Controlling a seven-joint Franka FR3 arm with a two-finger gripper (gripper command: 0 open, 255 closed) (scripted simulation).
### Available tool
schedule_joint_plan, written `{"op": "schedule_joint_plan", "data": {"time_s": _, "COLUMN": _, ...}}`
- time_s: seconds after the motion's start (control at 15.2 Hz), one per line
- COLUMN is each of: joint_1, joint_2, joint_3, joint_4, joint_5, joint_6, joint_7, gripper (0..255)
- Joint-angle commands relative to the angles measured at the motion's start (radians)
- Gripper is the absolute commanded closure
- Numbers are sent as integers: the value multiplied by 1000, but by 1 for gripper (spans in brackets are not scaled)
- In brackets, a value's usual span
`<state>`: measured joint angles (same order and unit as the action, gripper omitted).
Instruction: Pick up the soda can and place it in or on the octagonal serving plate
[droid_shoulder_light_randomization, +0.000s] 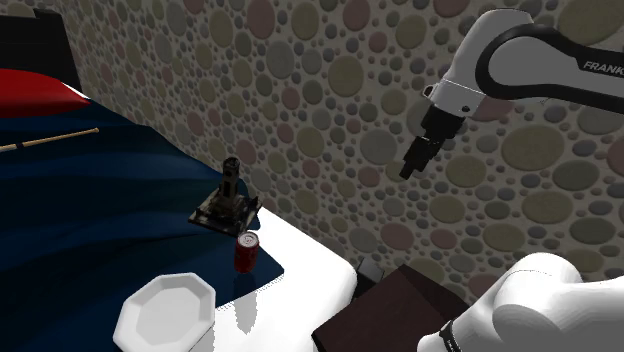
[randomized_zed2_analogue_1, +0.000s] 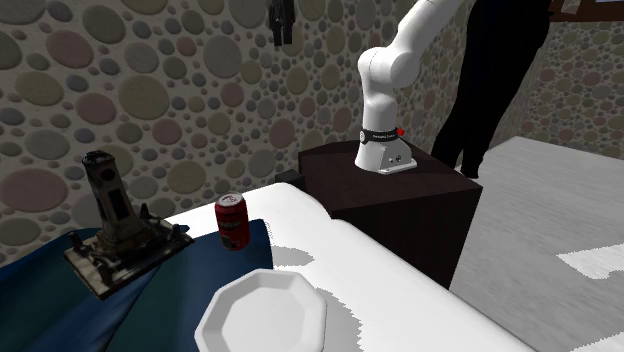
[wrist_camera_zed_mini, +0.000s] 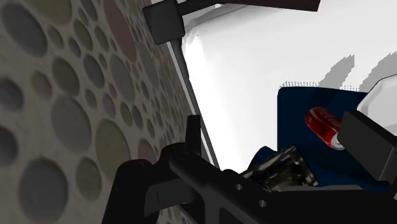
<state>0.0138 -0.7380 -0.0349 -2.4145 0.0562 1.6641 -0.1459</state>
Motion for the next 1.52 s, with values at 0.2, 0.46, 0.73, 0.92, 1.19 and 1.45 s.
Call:
{"op": "schedule_joint_plan", "data": {"time_s": 0.2, "joint_1": 24, "joint_2": 52, "joint_3": 47, "joint_4": -26, "joint_5": 26, "joint_6": 82, "joint_7": 38, "gripper": 0}}
{"op": "schedule_joint_plan", "data": {"time_s": 0.46, "joint_1": 55, "joint_2": 139, "joint_3": 110, "joint_4": -42, "joint_5": 55, "joint_6": 191, "joint_7": 89, "gripper": 0}}
{"op": "schedule_joint_plan", "data": {"time_s": 0.73, "joint_1": 82, "joint_2": 245, "joint_3": 172, "joint_4": -37, "joint_5": 74, "joint_6": 298, "joint_7": 140, "gripper": 0}}
{"op": "schedule_joint_plan", "data": {"time_s": 0.92, "joint_1": 99, "joint_2": 335, "joint_3": 216, "joint_4": -20, "joint_5": 78, "joint_6": 375, "joint_7": 182, "gripper": 0}}
{"op": "schedule_joint_plan", "data": {"time_s": 1.19, "joint_1": 116, "joint_2": 467, "joint_3": 274, "joint_4": 21, "joint_5": 65, "joint_6": 469, "joint_7": 242, "gripper": 0}}
{"op": "schedule_joint_plan", "data": {"time_s": 1.45, "joint_1": 132, "joint_2": 609, "joint_3": 324, "joint_4": 82, "joint_5": 27, "joint_6": 550, "joint_7": 313, "gripper": 0}}
